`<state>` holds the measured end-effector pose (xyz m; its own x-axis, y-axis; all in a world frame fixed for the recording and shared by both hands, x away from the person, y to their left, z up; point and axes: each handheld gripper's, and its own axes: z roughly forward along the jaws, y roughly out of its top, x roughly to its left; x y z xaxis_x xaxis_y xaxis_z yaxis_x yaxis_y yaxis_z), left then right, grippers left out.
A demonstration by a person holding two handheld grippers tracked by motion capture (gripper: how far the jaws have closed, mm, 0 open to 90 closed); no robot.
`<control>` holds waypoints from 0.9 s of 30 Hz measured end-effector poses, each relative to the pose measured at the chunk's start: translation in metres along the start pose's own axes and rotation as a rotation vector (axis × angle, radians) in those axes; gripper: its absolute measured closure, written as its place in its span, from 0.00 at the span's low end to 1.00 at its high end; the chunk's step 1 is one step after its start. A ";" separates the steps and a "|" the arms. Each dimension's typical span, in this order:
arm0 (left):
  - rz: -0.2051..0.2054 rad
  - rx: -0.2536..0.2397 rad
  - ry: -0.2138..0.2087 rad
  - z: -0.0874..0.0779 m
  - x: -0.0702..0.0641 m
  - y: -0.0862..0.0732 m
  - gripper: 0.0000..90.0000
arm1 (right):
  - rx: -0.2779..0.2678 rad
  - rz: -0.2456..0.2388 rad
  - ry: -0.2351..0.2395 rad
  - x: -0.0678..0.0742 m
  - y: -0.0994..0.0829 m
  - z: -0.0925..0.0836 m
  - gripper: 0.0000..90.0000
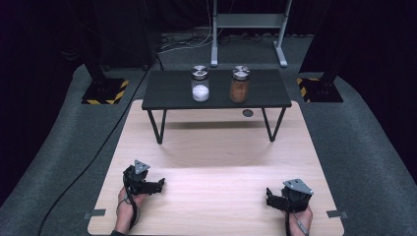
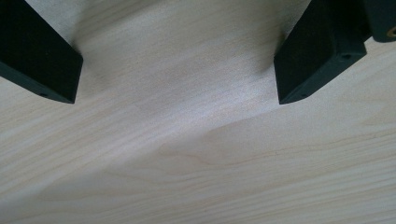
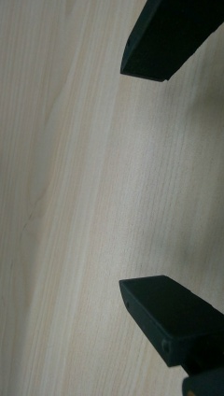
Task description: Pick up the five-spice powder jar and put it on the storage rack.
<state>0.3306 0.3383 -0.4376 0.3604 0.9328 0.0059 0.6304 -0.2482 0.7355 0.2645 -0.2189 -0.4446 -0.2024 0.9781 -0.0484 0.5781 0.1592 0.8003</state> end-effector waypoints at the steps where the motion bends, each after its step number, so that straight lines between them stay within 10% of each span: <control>1: 0.000 0.000 0.000 0.000 0.000 0.000 0.01 | 0.003 0.003 0.004 -0.001 0.001 0.000 0.00; 27: 0.006 0.001 0.002 0.000 0.000 0.000 0.01 | 0.025 -0.009 0.018 -0.001 0.004 0.002 0.00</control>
<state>0.3305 0.3381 -0.4373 0.3628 0.9318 0.0110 0.6294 -0.2538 0.7345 0.2687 -0.2194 -0.4425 -0.2217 0.9741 -0.0442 0.5960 0.1712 0.7845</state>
